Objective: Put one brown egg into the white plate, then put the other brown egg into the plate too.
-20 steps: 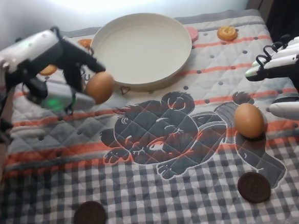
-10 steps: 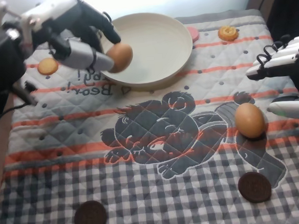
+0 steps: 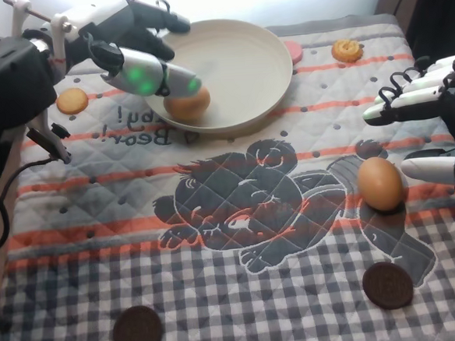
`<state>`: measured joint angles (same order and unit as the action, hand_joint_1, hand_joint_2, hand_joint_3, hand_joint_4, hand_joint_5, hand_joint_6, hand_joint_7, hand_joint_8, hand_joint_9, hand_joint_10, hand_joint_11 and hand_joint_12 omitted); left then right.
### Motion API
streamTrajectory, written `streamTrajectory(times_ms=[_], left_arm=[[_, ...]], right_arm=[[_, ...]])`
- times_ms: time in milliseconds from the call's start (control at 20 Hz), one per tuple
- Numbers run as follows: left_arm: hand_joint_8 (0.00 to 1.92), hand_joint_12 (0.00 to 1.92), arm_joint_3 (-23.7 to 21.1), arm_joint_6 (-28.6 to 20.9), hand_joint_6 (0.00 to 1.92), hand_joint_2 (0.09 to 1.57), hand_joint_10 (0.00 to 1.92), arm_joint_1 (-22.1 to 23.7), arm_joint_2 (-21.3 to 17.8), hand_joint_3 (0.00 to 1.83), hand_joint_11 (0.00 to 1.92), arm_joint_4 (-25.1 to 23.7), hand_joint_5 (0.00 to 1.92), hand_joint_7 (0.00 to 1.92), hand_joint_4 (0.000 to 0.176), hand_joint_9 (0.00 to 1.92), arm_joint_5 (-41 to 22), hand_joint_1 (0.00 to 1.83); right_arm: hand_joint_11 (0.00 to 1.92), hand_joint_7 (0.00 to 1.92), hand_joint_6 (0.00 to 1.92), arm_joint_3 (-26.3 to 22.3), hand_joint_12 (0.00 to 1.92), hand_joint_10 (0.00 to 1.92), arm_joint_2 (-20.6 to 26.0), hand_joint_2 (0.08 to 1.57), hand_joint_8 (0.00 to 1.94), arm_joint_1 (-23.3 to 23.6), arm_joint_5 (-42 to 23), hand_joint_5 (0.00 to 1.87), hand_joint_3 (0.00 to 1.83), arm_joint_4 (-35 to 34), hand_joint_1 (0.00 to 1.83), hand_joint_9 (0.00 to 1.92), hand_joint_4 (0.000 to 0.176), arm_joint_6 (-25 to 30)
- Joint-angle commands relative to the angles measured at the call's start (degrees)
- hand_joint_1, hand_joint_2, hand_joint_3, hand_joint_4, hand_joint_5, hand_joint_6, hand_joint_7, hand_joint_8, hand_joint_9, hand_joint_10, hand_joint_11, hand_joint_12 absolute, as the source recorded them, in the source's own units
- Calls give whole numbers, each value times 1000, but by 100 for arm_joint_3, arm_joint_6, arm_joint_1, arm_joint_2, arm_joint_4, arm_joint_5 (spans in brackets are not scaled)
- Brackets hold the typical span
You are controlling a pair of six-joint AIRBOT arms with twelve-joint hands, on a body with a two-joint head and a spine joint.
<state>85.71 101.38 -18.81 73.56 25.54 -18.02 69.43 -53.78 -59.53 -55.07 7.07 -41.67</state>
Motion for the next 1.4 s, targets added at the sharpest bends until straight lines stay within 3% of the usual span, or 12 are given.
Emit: streamTrajectory(times_ms=[0, 150, 300, 450, 500, 550, 800, 900, 950, 1000, 1150, 1350], left_arm=[[0, 1181, -113, -37, 0, 854, 135, 13, -149, 0, 0, -31, 253, 498, 166, 485, -774, 730], [0, 998, -786, -309, 0, 846, 5, -300, -674, 2, 0, -212, 155, 288, 176, 358, -1457, 676], [3, 1075, -1333, -1891, 4, 861, 4, -940, -1323, 1, 0, -871, 146, 257, 176, 318, -2270, 617], [1, 1004, -2187, -2003, 1, 830, 1, -1675, -2005, 0, 0, -982, 155, 265, 176, 309, -3070, 677], [1, 878, -2473, -2003, 7, 837, 2, -1932, -2217, 1, 0, -988, 211, 275, 176, 285, -3346, 667], [2, 888, -2763, -2003, 3, 844, 3, -2211, -2435, 2, 0, -1021, 214, 283, 176, 285, -3625, 667], [0, 1063, -3458, -2028, 5, 862, 3, -3010, -2919, 5, 0, -1010, 245, 292, 156, 305, -4497, 635], [5, 1153, -3497, -2131, 1, 866, 13, -3134, -2902, 2, 0, -989, 253, 322, 169, 351, -4584, 647], [5, 1153, -3485, -2167, 1, 866, 13, -3158, -2879, 2, 0, -948, 253, 322, 169, 351, -4561, 647], [4, 1101, -3474, -2167, 3, 860, 9, -3167, -2867, 0, 0, -911, 253, 339, 172, 370, -4547, 658], [2, 1062, -3468, -2182, 2, 864, 4, -3184, -2864, 1, 0, -895, 258, 345, 165, 370, -4547, 669], [0, 1080, -3463, -2211, 0, 865, 3, -3184, -2863, 1, 0, -890, 255, 349, 171, 378, -4559, 660]], right_arm=[[586, 625, 3, 20, 259, 1, 4, 1275, 2, 60, -651, 602, 0, -172, 309, 673, 19, 19], [577, 602, 0, 9, 249, 0, 8, 1270, 0, 61, -685, 579, 0, -174, 360, 656, 17, 19], [581, 614, 1, -11, 235, 0, 14, 1245, 3, 61, -732, 568, 0, -139, 413, 657, 13, 19], [571, 641, 0, -11, 318, 2, 8, 1179, 4, 61, -636, 549, 0, 39, 504, 675, 63, 19], [461, 648, 1, -10, 678, 0, -8, 1139, 2, 61, -573, 545, 1, 101, 581, 729, 80, 19], [416, 624, 0, -9, 757, 0, -24, 1111, 0, 62, -485, 535, 2, 164, 640, 708, 97, 19], [452, 620, 5, 12, 815, 8, -117, 1022, 6, 117, -156, 549, 0, 415, 816, 725, 116, 19], [435, 646, 1, 62, 752, 2, -205, 989, 1, 244, 46, 589, 0, 582, 857, 736, 85, 19], [435, 646, 1, 111, 752, 2, -292, 989, 1, 361, 185, 589, 0, 725, 857, 736, 85, 19], [431, 630, 1, 139, 743, 1, -342, 975, 0, 432, 257, 590, 0, 807, 902, 728, 109, 19], [436, 640, 5, 235, 793, 5, -495, 988, 4, 623, 495, 601, 4, 1036, 889, 744, 88, 19], [584, 836, 6, 317, 1083, 47, -571, 1007, 20, 684, 578, 752, 0, 1057, 1049, 938, 0, 19]])
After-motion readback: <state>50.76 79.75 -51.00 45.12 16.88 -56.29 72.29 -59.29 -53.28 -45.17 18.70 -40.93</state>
